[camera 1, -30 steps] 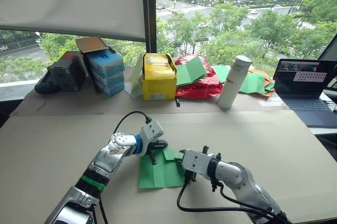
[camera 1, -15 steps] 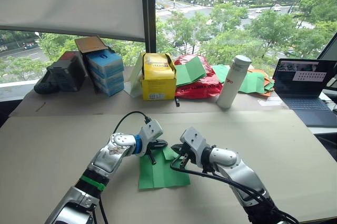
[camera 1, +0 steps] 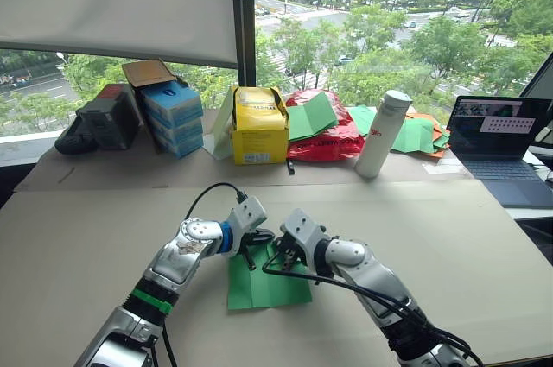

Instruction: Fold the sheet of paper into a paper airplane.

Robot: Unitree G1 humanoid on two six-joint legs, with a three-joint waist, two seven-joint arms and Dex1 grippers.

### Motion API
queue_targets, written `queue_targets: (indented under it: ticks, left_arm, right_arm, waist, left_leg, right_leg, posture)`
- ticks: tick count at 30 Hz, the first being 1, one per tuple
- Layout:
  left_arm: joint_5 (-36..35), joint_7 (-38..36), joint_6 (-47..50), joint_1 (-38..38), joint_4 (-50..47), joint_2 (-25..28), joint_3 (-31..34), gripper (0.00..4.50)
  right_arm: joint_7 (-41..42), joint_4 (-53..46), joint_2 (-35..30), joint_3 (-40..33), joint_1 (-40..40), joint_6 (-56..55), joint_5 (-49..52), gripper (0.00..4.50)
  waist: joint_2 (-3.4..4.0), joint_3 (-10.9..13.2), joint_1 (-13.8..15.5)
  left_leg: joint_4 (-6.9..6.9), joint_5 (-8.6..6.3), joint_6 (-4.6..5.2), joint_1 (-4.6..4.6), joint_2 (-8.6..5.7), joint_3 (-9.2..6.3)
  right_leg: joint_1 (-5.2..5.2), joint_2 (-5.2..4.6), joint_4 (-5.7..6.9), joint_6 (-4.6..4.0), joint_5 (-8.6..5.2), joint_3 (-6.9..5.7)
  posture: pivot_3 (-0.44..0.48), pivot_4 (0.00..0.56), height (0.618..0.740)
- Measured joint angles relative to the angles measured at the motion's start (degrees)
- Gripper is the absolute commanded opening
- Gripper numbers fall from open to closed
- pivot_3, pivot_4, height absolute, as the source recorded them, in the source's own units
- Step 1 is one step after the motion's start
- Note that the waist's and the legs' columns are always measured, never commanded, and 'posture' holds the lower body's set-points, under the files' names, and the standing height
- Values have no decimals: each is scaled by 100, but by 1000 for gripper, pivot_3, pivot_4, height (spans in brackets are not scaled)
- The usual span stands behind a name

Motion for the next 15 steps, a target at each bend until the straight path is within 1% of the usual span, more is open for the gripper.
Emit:
queue_targets:
  ticks: [8, 15]
  left_arm:
    - [0, 18, 1, 48, -24, 0, 30, 0]
    - [-1, 17, 4, 74, -54, 3, 33, 0]
  right_arm:
    - [-88, 160, 95, 22, -163, 180, 14, 36]
    - [-74, 138, 53, 98, -121, 193, 26, 36]
  waist:
    - [1, -3, -18]
    - [4, -8, -22]
  left_leg:
    - [-4, 0, 0, 5, 1, -1]
    - [-8, 0, 0, 8, 1, -2]
  right_leg:
    - [2, -1, 0, -1, 0, 1]
    - [4, -3, -1, -1, 0, 5]
  posture:
    - [0, 150, 740]
    - [0, 150, 740]
